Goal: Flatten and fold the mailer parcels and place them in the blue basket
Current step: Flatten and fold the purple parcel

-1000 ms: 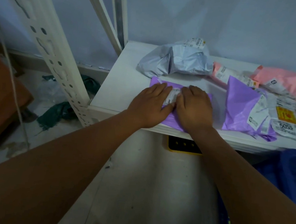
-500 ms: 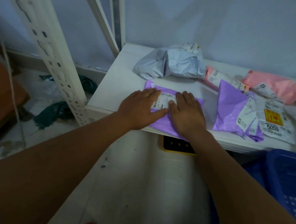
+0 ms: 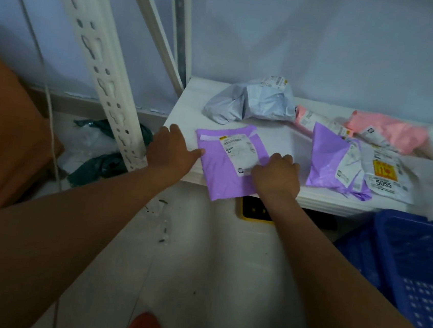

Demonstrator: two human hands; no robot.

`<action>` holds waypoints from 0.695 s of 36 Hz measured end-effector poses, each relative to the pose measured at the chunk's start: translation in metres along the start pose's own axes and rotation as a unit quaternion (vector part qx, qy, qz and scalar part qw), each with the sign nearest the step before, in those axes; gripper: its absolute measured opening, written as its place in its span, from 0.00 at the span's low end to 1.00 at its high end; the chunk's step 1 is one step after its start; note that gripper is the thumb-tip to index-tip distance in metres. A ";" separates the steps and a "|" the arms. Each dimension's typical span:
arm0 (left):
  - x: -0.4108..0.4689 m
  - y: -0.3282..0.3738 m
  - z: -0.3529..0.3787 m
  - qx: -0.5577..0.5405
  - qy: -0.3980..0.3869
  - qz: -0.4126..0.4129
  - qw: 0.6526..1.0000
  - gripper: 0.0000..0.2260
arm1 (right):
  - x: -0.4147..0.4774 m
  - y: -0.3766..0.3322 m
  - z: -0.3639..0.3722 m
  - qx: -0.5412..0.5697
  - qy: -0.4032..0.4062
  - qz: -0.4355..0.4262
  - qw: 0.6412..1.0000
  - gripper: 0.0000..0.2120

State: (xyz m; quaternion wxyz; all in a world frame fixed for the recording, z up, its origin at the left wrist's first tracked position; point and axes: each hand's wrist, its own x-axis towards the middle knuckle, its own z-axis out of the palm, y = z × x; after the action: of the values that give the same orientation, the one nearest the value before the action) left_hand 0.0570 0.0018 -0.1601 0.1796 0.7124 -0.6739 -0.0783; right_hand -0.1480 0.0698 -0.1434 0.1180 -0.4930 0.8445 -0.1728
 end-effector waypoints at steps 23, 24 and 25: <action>-0.035 0.018 -0.054 -0.421 -0.446 -0.178 0.770 0.12 | -0.034 0.013 -0.017 0.491 -0.206 0.269 0.803 0.02; -0.036 0.017 -0.055 -0.436 -0.446 -0.174 0.762 0.13 | -0.036 0.014 -0.019 0.491 -0.228 0.265 0.798 0.02; -0.037 0.018 -0.055 -0.448 -0.439 -0.168 0.761 0.15 | -0.038 0.014 -0.022 0.491 -0.239 0.262 0.796 0.01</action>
State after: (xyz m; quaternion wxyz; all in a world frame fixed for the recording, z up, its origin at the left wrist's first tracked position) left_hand 0.0572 0.0464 -0.1076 0.1469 0.5402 -0.4366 -0.7043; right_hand -0.1482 0.1132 -0.1279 0.5832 -0.1544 0.6879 -0.4036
